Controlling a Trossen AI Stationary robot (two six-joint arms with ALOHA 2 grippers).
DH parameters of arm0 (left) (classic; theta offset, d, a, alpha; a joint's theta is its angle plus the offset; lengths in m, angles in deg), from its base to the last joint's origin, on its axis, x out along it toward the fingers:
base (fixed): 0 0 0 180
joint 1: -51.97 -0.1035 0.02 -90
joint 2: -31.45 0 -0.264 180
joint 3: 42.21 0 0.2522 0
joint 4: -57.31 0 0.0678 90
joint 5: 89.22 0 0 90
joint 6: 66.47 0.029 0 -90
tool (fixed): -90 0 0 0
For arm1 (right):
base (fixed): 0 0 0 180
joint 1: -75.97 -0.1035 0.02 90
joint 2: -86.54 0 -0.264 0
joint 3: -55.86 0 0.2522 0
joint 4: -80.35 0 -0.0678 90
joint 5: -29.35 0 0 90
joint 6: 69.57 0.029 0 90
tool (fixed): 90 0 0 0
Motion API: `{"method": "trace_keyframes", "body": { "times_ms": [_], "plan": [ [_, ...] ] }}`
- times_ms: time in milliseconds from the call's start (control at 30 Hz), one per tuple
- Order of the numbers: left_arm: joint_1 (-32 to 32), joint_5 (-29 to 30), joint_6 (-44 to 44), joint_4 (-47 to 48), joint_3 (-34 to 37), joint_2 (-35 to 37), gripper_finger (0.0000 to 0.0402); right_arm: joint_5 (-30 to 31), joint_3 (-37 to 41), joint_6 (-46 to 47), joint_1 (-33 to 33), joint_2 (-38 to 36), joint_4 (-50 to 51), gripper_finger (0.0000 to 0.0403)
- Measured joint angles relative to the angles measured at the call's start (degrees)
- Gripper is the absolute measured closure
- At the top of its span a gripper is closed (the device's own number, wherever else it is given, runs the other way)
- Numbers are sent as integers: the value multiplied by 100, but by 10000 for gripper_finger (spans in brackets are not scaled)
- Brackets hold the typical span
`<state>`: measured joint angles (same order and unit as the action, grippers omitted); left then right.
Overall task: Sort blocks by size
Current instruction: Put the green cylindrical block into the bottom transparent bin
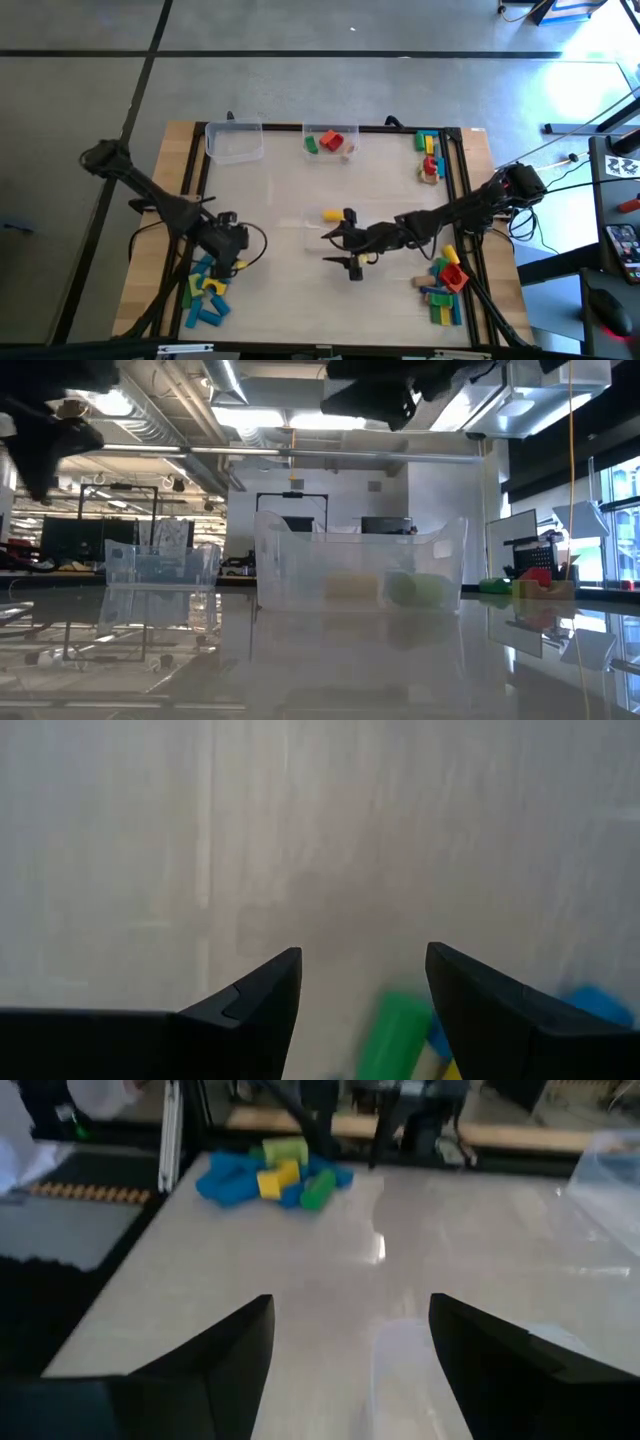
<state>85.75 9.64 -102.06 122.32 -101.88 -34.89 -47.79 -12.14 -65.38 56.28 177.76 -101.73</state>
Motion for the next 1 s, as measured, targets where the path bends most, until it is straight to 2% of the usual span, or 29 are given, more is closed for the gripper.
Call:
{"method": "trace_keyframes", "body": {
  "times_ms": [300, 700, 800, 1000],
  "plan": [
    [571, -406, -504, 449, 2, -571, 192, 52, 87, 133, -57, 2, -12, 139],
    [1018, -806, -1082, 508, 216, -1041, 192, 48, 85, 132, -57, 2, -18, 139],
    [1090, -834, -1227, 378, 409, -1043, 192, 47, 85, 131, -57, 2, -14, 139],
    [1123, -994, -1094, -498, 801, -1042, 192, 47, 83, 131, -57, 2, -14, 139]
  ]
}}
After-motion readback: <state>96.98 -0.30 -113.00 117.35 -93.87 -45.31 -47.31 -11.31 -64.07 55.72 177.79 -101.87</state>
